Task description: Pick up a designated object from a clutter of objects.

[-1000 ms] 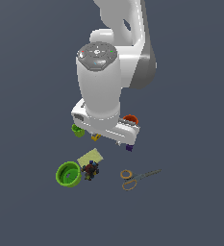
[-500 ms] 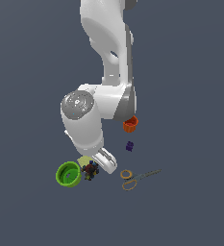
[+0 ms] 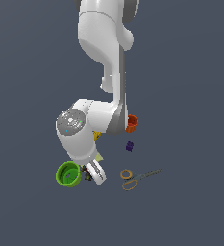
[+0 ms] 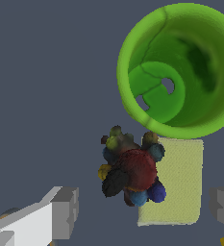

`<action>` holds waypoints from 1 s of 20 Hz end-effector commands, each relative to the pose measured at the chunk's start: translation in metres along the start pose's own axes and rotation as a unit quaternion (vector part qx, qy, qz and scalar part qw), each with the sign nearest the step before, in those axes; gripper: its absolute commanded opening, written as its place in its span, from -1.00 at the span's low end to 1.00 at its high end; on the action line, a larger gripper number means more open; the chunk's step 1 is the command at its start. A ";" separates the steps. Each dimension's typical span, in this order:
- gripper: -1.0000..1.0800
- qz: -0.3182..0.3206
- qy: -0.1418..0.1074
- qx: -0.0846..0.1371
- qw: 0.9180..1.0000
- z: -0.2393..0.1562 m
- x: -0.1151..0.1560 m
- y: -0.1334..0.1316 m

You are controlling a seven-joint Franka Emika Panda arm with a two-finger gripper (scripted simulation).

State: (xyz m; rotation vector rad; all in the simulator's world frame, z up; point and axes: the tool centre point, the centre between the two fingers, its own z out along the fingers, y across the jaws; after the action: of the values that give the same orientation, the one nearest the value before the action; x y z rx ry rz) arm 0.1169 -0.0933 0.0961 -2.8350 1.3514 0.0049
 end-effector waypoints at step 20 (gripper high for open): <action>0.92 0.011 0.002 0.000 1.000 0.056 0.003 0.001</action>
State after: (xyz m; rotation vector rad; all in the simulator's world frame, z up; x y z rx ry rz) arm 0.1170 -0.0964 0.0415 -2.8215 1.3832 0.0032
